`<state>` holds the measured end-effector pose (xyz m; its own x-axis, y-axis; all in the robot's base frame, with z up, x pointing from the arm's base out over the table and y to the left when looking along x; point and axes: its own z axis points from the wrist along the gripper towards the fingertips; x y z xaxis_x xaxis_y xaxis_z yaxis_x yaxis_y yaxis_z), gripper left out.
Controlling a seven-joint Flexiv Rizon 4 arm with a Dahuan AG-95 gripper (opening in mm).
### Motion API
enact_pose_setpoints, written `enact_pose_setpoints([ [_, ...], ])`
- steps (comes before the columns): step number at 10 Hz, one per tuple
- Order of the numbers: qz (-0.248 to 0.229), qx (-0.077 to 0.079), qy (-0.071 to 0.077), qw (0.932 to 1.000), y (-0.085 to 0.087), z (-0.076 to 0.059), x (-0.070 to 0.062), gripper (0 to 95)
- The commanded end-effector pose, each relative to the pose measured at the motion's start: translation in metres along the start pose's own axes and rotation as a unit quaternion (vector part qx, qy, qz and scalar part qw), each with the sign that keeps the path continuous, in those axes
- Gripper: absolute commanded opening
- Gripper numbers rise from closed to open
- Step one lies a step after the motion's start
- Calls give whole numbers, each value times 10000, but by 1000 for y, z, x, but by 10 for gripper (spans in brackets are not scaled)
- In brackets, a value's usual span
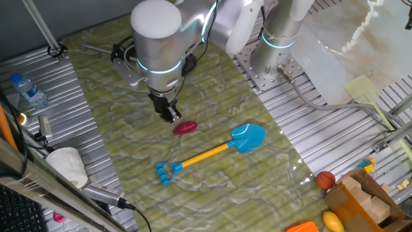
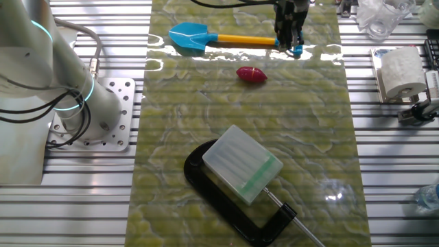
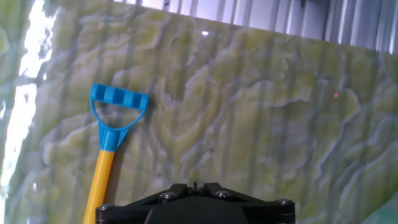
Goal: Use a shovel to scoop up an object
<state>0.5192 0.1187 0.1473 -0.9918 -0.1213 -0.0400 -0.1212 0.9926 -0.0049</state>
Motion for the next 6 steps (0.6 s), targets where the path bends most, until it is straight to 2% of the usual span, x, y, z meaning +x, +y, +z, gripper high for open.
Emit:
enact_pose_setpoints([
  [1, 379, -189, -100, 9991, 0, 0, 1, 0],
  [3, 224, -179, -96, 9995, 0, 1, -1, 0],
  [4, 241, -171, -47, 9996, 0, 1, -1, 0],
  [5, 410, -58, 89, 9991, 1, 0, -2, 0],
  [6, 474, 3, 97, 9988, 3, -1, -3, 0],
])
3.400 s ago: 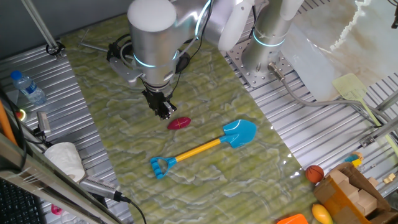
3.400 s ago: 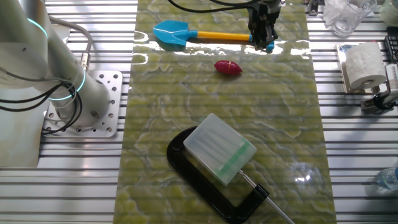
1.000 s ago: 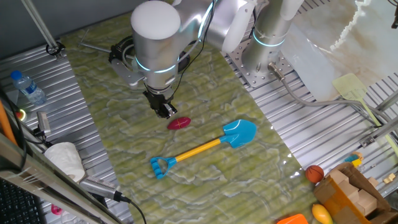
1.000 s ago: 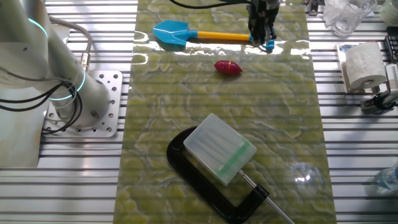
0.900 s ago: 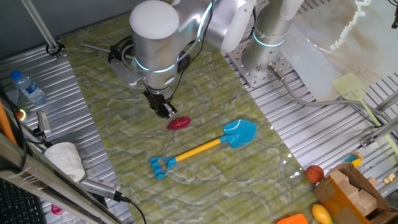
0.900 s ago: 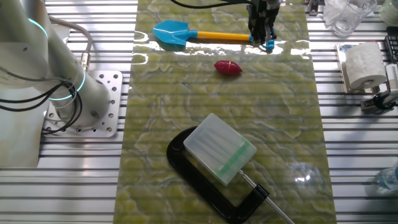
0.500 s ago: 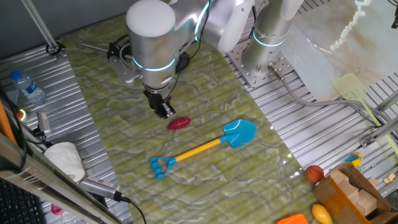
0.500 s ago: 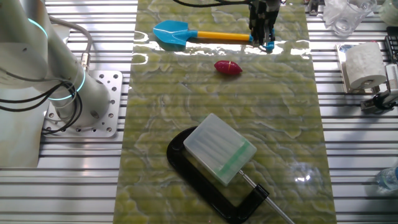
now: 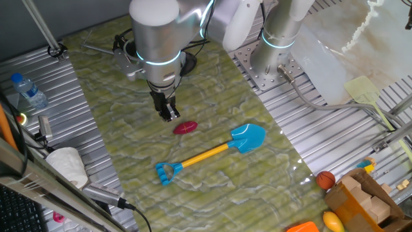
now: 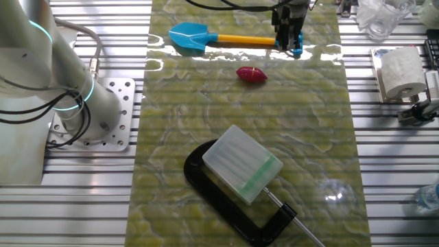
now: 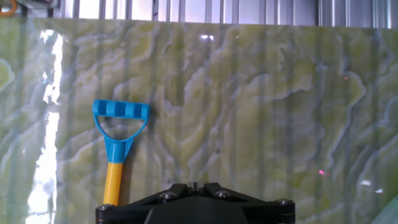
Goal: Use a shovel to scoop up an object
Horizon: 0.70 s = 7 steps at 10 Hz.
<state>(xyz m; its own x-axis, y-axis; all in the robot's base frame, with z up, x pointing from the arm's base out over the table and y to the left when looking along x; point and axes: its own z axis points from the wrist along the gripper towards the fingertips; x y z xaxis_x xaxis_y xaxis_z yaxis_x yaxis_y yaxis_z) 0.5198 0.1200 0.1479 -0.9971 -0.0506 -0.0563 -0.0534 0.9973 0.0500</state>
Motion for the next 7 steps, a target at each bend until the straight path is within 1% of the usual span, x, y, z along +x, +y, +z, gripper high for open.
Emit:
enact_pose_setpoints([
  [1, 282, 302, 165, 9990, 6, -3, -5, 0],
  [2, 204, 241, 195, 9993, 8, -4, -6, 0],
  [4, 235, 144, 313, 9991, 12, -3, -5, 0],
  [6, 279, 150, 357, 9989, 15, -5, -7, 0],
  [7, 267, 151, 352, 9989, 15, -6, -6, 0],
])
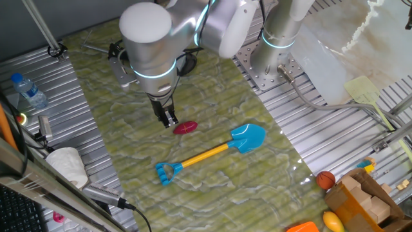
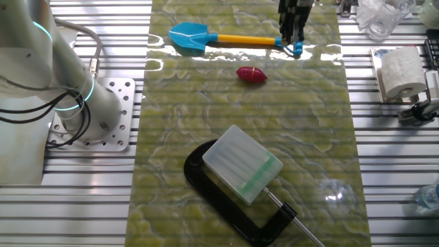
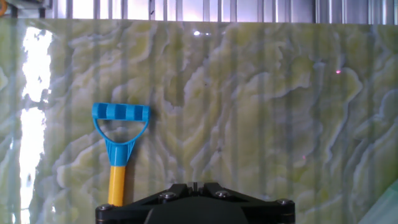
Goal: Use a shovel to scoop up an object
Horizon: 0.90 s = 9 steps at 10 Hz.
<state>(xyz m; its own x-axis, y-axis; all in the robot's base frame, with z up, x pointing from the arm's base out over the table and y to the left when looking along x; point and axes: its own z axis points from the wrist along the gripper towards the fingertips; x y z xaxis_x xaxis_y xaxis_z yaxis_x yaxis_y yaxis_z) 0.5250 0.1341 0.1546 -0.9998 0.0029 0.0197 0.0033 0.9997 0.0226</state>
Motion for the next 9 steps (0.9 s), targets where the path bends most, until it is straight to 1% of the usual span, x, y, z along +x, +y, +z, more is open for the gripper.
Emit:
enact_pose_setpoints([
  [1, -16, 36, -13, 10000, 1, -1, 1, 0],
  [3, 100, 28, 3, 9999, 4, -3, -1, 0],
  [5, 102, 23, -15, 9999, 4, -3, -1, 0],
  [9, -56, 0, -26, 10000, -4, 7, 0, 0],
])
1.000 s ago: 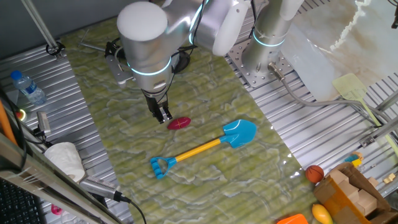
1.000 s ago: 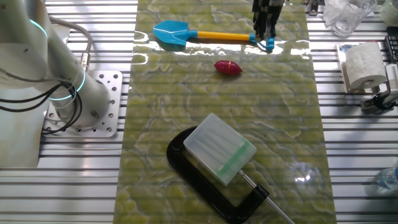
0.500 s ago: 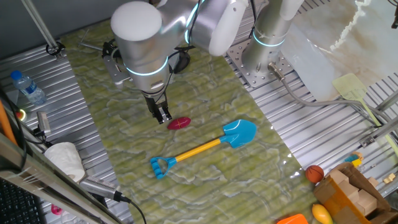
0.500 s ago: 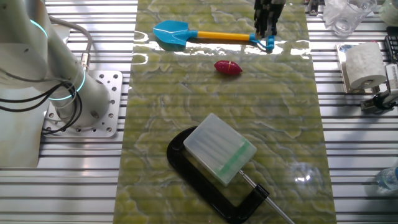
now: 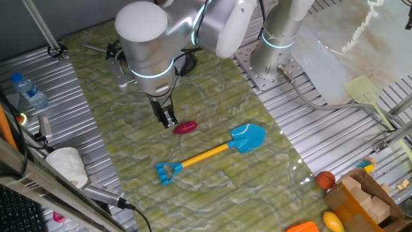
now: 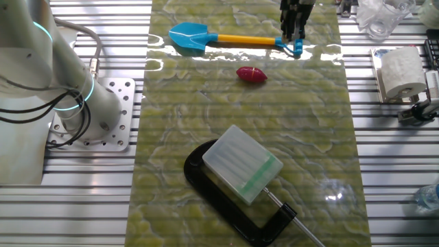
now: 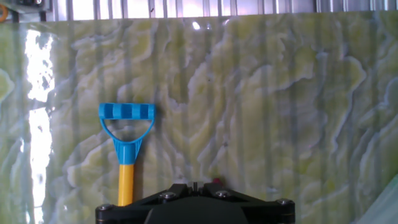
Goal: Use a shovel to scoop up an object
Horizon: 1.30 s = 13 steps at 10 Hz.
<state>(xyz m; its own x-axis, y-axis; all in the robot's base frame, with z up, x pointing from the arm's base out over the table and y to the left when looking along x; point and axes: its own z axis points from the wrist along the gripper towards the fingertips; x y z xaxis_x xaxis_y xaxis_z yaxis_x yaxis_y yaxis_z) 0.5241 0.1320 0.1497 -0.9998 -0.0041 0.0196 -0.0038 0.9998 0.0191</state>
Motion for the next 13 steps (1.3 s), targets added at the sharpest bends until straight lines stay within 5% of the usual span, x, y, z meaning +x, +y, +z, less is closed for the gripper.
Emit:
enact_pose_setpoints([
  [1, -43, -46, -61, 10000, -5, 6, 0, 0],
  [6, 159, -47, -111, 9998, -5, 6, 0, 0],
  [10, -108, -24, -218, 9997, -5, 6, 0, 0],
  [13, 95, -158, -16, 9998, -5, 6, 0, 0],
])
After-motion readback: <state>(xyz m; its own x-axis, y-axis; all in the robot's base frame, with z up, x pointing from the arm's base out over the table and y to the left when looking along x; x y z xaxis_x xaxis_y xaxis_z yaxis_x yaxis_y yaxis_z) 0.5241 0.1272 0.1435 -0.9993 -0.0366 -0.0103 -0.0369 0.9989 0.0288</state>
